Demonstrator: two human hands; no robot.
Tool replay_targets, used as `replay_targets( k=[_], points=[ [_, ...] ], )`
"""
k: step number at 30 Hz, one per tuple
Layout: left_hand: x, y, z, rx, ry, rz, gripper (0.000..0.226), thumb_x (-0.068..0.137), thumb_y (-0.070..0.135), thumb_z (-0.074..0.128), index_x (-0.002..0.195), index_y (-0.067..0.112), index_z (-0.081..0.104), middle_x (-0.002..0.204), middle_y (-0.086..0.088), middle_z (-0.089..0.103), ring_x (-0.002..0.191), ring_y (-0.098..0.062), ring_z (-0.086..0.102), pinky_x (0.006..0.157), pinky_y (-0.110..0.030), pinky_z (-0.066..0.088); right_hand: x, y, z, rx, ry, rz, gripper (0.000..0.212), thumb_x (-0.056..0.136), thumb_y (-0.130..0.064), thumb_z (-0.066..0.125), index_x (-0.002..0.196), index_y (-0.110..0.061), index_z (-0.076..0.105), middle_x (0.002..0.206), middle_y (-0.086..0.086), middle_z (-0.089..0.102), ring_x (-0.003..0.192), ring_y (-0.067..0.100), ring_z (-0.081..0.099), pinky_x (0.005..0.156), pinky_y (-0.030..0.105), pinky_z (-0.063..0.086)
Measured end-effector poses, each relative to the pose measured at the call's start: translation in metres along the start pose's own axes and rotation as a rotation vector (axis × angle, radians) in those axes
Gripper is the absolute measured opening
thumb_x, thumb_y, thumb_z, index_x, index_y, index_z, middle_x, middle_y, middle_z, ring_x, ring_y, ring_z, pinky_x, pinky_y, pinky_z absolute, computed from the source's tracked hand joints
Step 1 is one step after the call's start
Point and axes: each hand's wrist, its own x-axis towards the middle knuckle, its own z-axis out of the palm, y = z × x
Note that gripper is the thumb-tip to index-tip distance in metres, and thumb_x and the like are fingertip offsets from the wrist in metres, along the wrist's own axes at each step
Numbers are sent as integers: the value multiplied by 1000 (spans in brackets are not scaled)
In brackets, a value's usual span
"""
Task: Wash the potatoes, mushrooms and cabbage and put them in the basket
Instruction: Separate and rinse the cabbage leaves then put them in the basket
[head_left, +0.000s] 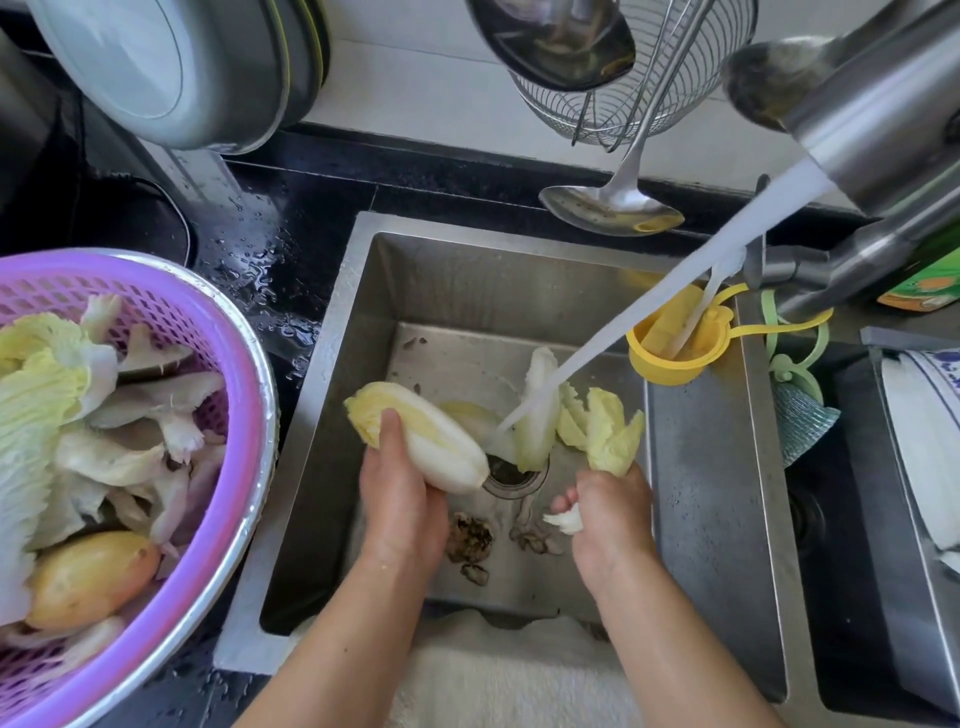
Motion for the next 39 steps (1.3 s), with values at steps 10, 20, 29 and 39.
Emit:
replay_targets(
  k=[10, 20, 29, 39],
  points=[
    [3, -10, -4, 267, 65, -183, 52, 104, 40, 61, 148, 15, 50, 117, -8, 69, 101, -25, 67, 91, -44, 54, 50, -15, -20, -664, -27, -154, 18, 95, -9, 59, 112, -10, 54, 88, 6, 61, 70, 21, 59, 61, 31, 49],
    [8, -7, -12, 219, 171, -209, 47, 105, 40, 58, 144, 14, 55, 120, -11, 68, 114, -32, 65, 111, -54, 47, 81, 29, 59, -1339, -279, -792, 79, 90, -4, 63, 157, -17, 23, 137, 10, 39, 122, 33, 49, 92, 44, 52],
    [9, -7, -15, 191, 164, -226, 46, 104, 38, 60, 145, 16, 53, 113, -7, 67, 109, -29, 63, 109, -50, 48, 108, 38, 69, -1623, -436, -1026, 47, 89, -3, 61, 135, -8, 51, 125, 11, 54, 115, 30, 52, 76, 30, 38],
    [3, -5, -7, 211, 140, -239, 42, 104, 39, 59, 140, 17, 55, 109, -5, 67, 100, -25, 64, 102, -47, 49, 94, 2, 75, -1240, -423, -772, 11, 93, -19, 62, 92, -23, 52, 100, 0, 60, 94, 28, 63, 68, 36, 54]
  ],
)
